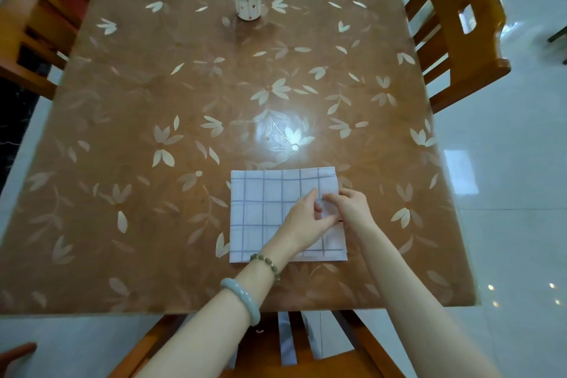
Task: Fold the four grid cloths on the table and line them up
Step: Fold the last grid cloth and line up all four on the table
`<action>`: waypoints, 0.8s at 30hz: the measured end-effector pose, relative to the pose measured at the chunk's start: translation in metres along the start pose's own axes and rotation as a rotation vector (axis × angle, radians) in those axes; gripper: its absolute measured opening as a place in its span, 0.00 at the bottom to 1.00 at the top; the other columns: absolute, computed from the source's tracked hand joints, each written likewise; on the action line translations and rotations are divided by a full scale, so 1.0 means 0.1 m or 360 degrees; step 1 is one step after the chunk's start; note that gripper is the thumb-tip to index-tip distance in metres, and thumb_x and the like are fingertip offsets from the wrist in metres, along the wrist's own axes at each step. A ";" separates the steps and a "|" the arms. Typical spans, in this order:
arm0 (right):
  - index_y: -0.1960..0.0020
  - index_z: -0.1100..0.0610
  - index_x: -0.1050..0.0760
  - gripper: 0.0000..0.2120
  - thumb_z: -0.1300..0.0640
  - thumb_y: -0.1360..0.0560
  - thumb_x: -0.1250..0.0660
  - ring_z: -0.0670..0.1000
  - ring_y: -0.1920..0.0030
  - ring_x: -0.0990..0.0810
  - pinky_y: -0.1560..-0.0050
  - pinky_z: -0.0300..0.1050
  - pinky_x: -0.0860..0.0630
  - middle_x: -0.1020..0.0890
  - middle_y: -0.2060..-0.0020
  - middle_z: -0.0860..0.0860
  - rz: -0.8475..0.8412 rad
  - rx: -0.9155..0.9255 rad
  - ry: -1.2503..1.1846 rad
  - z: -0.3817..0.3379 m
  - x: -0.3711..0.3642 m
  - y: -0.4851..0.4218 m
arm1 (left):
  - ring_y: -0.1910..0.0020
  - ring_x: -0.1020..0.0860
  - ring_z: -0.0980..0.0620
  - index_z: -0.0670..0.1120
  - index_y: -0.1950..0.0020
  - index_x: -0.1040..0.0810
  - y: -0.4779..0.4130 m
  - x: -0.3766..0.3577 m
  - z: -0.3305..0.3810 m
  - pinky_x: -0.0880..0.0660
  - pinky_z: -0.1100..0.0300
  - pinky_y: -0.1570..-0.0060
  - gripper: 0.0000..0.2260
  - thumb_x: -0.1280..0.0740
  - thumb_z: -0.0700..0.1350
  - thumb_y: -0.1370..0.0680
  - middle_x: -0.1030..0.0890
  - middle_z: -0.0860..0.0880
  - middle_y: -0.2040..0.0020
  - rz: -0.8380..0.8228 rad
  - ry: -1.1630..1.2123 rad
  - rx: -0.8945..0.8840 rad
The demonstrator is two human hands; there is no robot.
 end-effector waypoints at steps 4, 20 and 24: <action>0.65 0.61 0.24 0.07 0.57 0.33 0.34 0.51 0.68 0.29 0.67 0.44 0.34 0.25 0.71 0.56 0.0180 0.0104 0.0336 0.01 0.06 -0.04 | 0.29 0.38 0.50 0.44 0.24 0.40 0.07 0.53 -0.28 0.43 0.56 0.28 0.27 0.39 0.51 0.20 0.34 0.47 0.28 0.0466 -0.0686 -0.0291; 0.39 0.62 0.26 0.21 0.61 0.32 0.33 0.64 0.38 0.27 0.41 0.59 0.29 0.26 0.38 0.63 0.0496 0.1367 0.1453 -0.38 -0.61 0.13 | 0.22 0.54 0.48 0.42 0.23 0.57 -0.11 0.89 -1.05 0.58 0.44 0.25 0.38 0.67 0.67 0.23 0.54 0.44 0.22 0.0447 -0.1721 -0.0135; 0.31 0.63 0.31 0.23 0.57 0.24 0.45 0.60 0.30 0.32 0.33 0.59 0.33 0.29 0.32 0.60 -0.0017 0.1501 0.1686 -0.23 -1.32 0.12 | 0.23 0.47 0.47 0.41 0.23 0.49 -0.13 0.90 -1.09 0.52 0.43 0.26 0.36 0.64 0.65 0.21 0.45 0.43 0.22 0.0460 -0.1753 -0.0122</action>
Point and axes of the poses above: each hand's wrist, its own y-axis away from the middle knuckle, its own x-axis out of the back of the hand, z = x × y, the point moved 6 cm from there along -y, towards the middle knuckle
